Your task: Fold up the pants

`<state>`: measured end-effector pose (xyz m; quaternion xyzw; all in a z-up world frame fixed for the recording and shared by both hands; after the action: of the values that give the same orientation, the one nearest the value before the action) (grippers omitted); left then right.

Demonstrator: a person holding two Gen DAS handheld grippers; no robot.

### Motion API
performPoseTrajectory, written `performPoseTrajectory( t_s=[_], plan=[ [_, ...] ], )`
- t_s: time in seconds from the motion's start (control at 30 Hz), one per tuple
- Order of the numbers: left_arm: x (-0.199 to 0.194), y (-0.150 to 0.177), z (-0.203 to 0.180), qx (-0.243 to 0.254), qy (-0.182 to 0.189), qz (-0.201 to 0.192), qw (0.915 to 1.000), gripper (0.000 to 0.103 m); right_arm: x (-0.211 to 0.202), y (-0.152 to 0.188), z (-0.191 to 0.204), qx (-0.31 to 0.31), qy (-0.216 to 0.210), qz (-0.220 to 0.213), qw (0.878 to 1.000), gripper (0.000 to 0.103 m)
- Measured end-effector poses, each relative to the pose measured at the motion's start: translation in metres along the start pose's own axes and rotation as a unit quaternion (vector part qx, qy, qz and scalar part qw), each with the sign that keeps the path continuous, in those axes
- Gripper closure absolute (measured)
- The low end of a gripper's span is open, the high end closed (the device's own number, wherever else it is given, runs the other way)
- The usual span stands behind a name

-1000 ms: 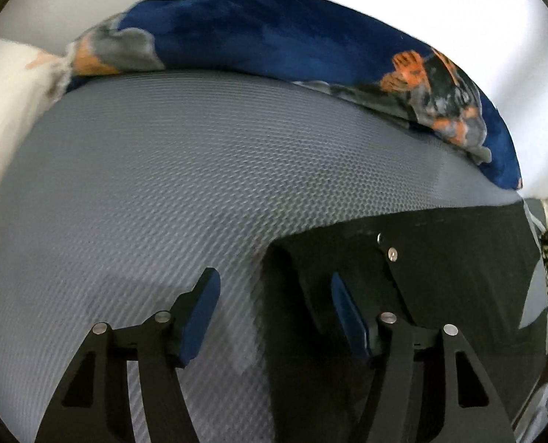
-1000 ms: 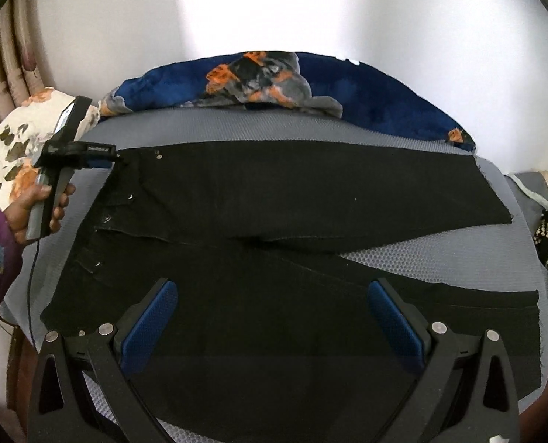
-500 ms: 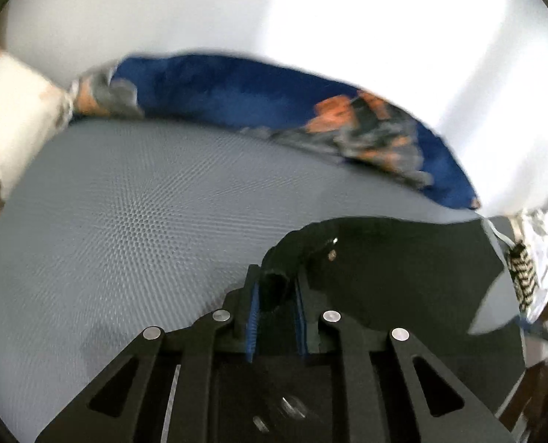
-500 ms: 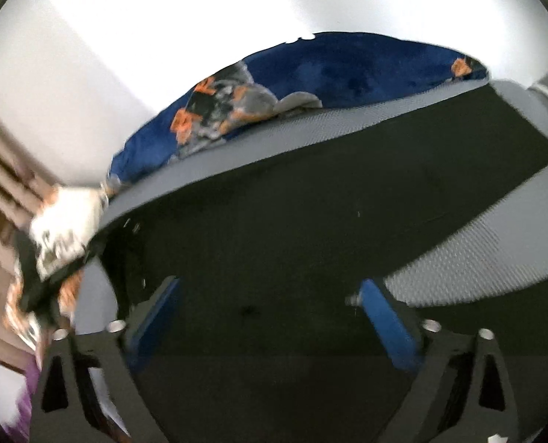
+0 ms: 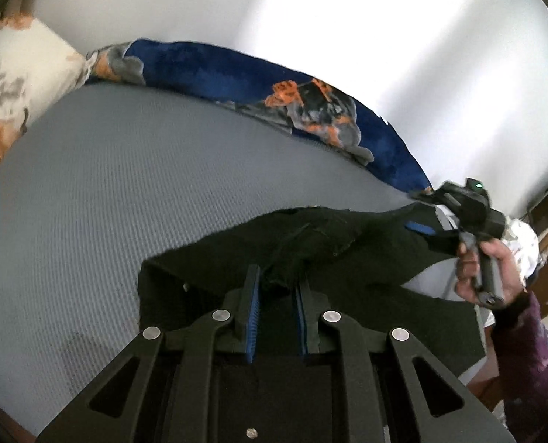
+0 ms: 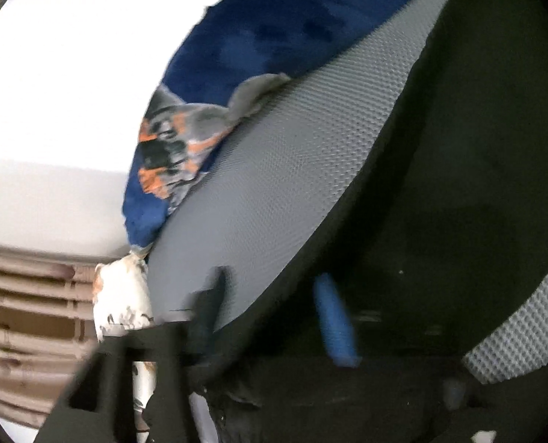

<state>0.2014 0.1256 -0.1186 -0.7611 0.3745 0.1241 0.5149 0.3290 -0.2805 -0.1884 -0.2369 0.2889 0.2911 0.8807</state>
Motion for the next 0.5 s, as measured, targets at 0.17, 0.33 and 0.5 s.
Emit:
performPoseTrajectory(
  t_s=[0.17, 0.33, 0.5],
  plan=[
    [-0.004, 0.003, -0.001, -0.002, 0.000, 0.008, 1.0000, 0.086, 0.009, -0.003, -0.026, 0.027, 0.013, 0.004, 1.000, 0.088],
    [-0.003, 0.004, 0.000, -0.008, -0.002, 0.013, 0.9999, 0.085, 0.007, -0.012, -0.036, 0.015, 0.012, -0.007, 1.000, 0.088],
    [-0.003, 0.005, 0.004, -0.016, -0.011, 0.018, 0.9996, 0.085, -0.017, -0.001, -0.034, -0.001, -0.009, -0.031, 0.999, 0.096]
  ],
)
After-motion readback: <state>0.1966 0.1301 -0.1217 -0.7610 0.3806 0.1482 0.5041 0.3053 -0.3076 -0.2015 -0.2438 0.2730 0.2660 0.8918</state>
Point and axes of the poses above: each gripper's, at about its wrist camera, not at the fingertips, and x roughly the way its jaws point, z to its left, y to its underside, the point moved 5 cm from there along x, roughly the way its jaws point, and after that the axes turned 13 degrees about -z, right-handed, at the moved point
